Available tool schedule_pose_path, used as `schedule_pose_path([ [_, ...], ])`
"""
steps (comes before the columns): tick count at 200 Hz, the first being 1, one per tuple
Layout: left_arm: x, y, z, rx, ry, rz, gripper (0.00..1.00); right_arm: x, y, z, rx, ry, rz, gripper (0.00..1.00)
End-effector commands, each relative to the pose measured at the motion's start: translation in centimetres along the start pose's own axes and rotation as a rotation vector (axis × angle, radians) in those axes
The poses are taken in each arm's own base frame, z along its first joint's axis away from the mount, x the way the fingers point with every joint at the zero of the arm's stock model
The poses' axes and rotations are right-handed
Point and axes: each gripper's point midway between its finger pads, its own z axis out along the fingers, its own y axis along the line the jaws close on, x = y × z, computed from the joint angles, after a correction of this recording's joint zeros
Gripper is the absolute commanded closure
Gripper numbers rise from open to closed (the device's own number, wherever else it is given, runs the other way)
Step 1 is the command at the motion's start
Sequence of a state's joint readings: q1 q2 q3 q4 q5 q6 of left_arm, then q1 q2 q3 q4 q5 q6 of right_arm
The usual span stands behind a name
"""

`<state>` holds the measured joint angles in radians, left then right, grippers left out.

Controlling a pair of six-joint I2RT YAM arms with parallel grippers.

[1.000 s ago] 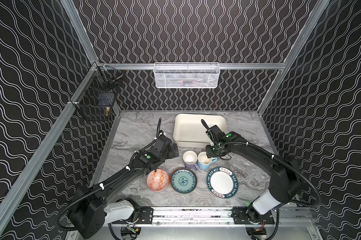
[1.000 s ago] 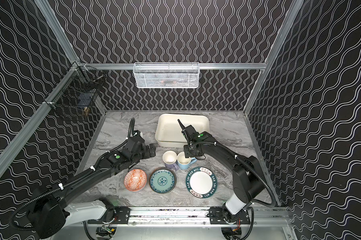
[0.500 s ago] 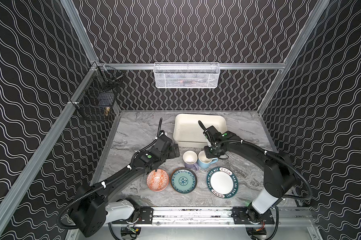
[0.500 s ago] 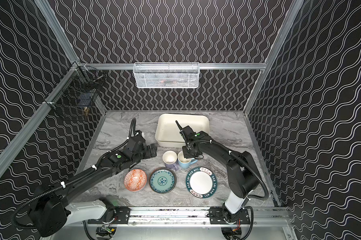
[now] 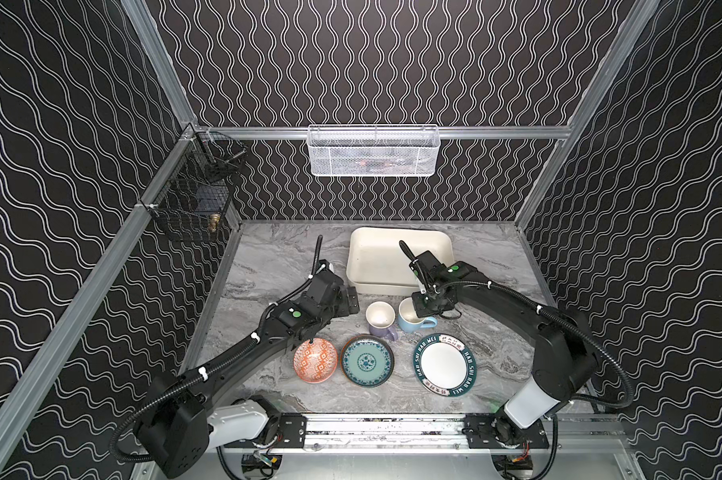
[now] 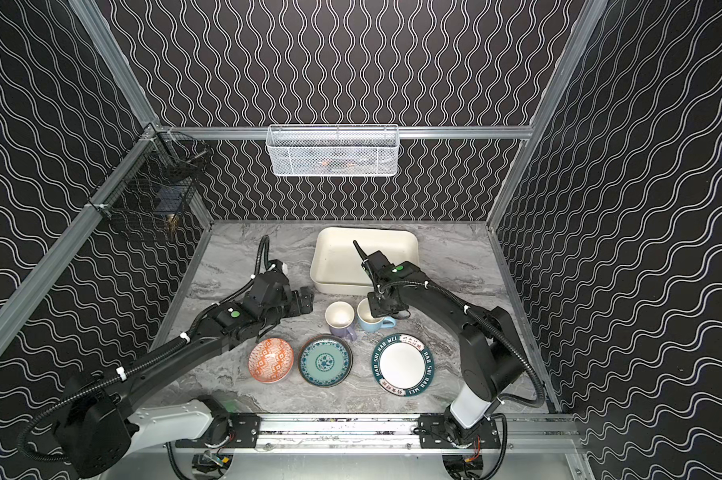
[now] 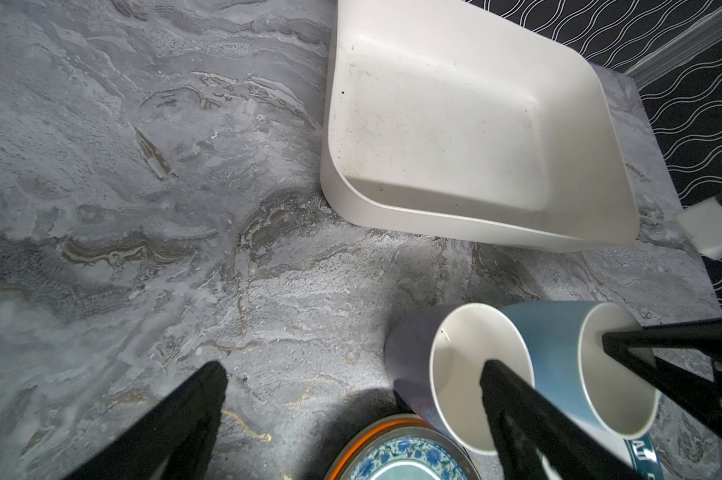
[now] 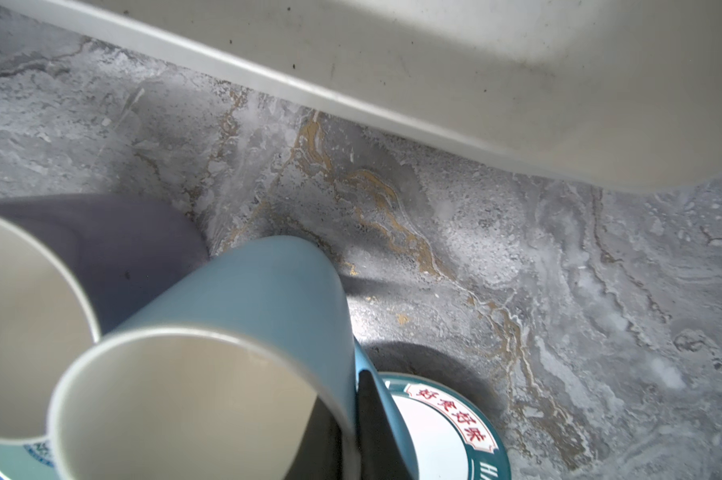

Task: Place the mixed dishes into the plastic bin
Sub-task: 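Grasp the light-blue mug by its rim with the right gripper, then carry the light-blue mug into the cream bin and release it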

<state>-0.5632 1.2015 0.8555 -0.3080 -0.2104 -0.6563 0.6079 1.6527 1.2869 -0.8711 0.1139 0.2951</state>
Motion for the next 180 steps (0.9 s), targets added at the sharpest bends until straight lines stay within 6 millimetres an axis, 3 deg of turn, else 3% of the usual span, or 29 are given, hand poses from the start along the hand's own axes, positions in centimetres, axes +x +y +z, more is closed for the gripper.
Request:
schedule_pose_path([
  [1, -0.4, -0.2, -0.3, 0.011, -0.018, -0.011, 0.01, -0.7, -0.1, -1.9, -0.004, -0.035, 0.013, 1.00],
  [50, -0.2, -1.0, -0.3, 0.043, -0.012, 0.010, 0.01, -3.5, -1.6, -5.9, 0.025, -0.155, 0.047, 0.98],
  [98, 0.0, -1.6, -0.1, 0.067, -0.003, 0.012, 0.01, -7.9, -5.2, -7.2, 0.018, -0.219, 0.147, 0.98],
  [101, 0.0, -1.7, -0.1, 0.070, -0.004, 0.012, 0.01, -8.3, -6.2, -7.2, 0.022, -0.225, 0.174, 0.98],
  [152, 0.7, -2.3, 0.9, 0.095, 0.024, 0.017, 0.01, -15.8, -10.5, -5.2, -0.011, -0.260, 0.307, 0.97],
  [156, 0.8, -2.4, 1.0, 0.099, 0.026, 0.016, 0.01, -16.4, -10.8, -3.9, -0.013, -0.242, 0.315, 0.97],
  [180, 1.2, -3.0, 1.5, 0.107, 0.029, 0.032, 0.01, -19.7, -12.6, -2.0, -0.021, -0.246, 0.364, 0.97],
])
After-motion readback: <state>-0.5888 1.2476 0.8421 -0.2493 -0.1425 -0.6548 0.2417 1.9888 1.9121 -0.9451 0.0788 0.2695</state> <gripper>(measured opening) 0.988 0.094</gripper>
